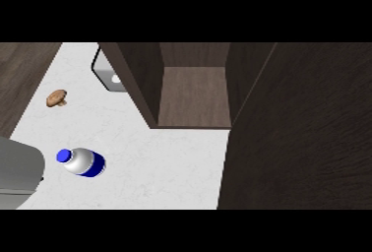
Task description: Pick up the bottled water, place it into the cabinet and close the cabinet
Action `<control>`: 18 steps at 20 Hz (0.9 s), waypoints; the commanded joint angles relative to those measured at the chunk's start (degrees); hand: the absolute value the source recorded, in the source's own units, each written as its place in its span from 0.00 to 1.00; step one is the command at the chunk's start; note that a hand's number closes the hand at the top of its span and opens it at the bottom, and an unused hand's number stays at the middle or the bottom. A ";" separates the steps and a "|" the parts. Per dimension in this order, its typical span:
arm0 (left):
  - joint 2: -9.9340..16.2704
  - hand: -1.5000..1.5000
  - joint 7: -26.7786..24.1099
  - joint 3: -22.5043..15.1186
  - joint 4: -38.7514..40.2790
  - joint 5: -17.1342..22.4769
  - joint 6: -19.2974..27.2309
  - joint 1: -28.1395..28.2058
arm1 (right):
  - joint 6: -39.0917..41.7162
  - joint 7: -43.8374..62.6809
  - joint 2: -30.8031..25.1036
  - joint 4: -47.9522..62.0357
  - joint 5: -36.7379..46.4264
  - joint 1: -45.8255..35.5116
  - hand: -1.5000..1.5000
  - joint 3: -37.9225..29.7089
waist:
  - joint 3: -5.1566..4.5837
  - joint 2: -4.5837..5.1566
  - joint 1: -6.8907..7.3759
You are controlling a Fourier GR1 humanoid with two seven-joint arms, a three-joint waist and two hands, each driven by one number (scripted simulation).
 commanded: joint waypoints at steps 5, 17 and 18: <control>0.57 0.00 5.04 4.82 -6.22 7.85 -0.58 1.28 | -3.71 3.25 -0.80 -4.18 7.97 -0.44 0.00 4.79 | -0.01 -0.02 -0.08; 1.18 0.00 3.72 3.98 2.96 0.23 -3.97 -4.03 | -7.95 7.73 -4.17 -8.18 9.34 -2.42 0.00 7.40 | -0.02 0.15 -1.10; 0.32 0.00 1.87 3.77 5.73 0.12 -7.24 -3.79 | -8.72 5.68 -2.90 -4.17 9.64 -4.76 0.00 6.43 | -0.04 0.21 -0.79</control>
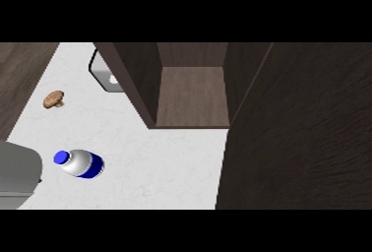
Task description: Pick up the bottled water, place it into the cabinet and close the cabinet
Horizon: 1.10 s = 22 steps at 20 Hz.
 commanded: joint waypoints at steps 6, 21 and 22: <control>-3.16 0.00 -3.06 -4.90 4.10 -9.60 -4.10 -1.99 | -3.05 2.00 -3.03 -5.21 9.83 0.81 0.00 5.54 | -0.02 -0.03 -0.30; -8.99 0.00 -20.53 -10.34 23.24 -30.03 -6.73 -6.92 | -8.24 2.70 -4.59 -2.97 10.48 -3.34 0.00 8.00 | -0.05 0.09 -0.23; -8.40 0.00 -17.27 -12.45 23.68 -31.17 -4.97 -9.63 | -6.32 0.86 -7.68 -4.65 5.48 -1.41 0.00 3.45 | 0.02 0.17 -0.42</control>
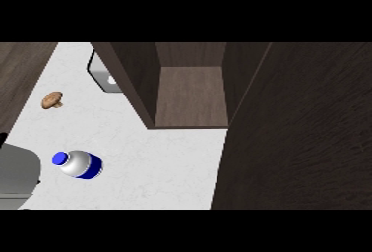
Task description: Pick up the bottled water, place it into the cabinet and close the cabinet
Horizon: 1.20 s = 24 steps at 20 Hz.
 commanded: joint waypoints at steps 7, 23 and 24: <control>-0.40 0.00 -11.39 -2.87 16.39 -8.34 -3.54 -2.89 | -2.75 3.39 -3.09 -6.53 7.07 1.01 0.00 2.43 | -0.01 0.00 -0.10; 0.22 0.00 -29.49 -4.78 38.89 -16.43 -3.13 -7.43 | -5.72 6.24 -5.00 -7.59 7.64 -2.65 0.00 2.37 | -0.01 0.02 0.20; -1.52 0.00 -31.53 -6.01 41.46 -18.57 -0.52 -9.50 | -7.17 5.32 -3.36 -4.75 11.34 -3.06 0.00 6.76 | -0.03 -0.02 0.00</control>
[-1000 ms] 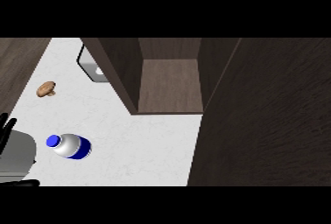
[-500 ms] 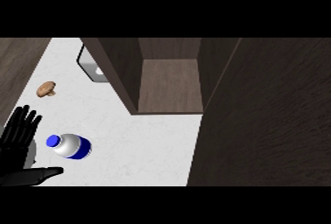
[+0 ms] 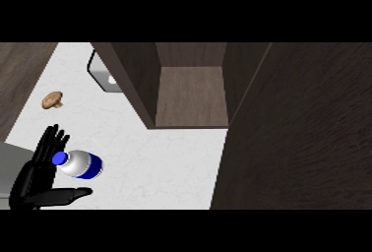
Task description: Pick up the bottled water, place it into the cabinet and close the cabinet
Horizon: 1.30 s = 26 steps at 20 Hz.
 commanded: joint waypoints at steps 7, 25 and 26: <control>-1.83 0.00 -11.84 -1.99 14.46 -5.89 5.34 -3.73 | -1.44 0.24 -3.59 -7.11 5.74 3.22 0.00 2.08 | 0.01 0.01 -0.22; 2.55 0.00 -24.66 0.53 36.89 -3.51 3.98 -11.60 | -2.10 -1.96 -5.96 -5.02 3.19 2.50 0.00 1.75 | 0.02 0.08 -0.14; 2.11 0.00 -28.75 0.46 39.21 -3.72 2.76 -10.44 | -2.46 0.07 -6.19 -7.04 2.67 2.60 0.00 1.35 | -0.01 0.10 -0.25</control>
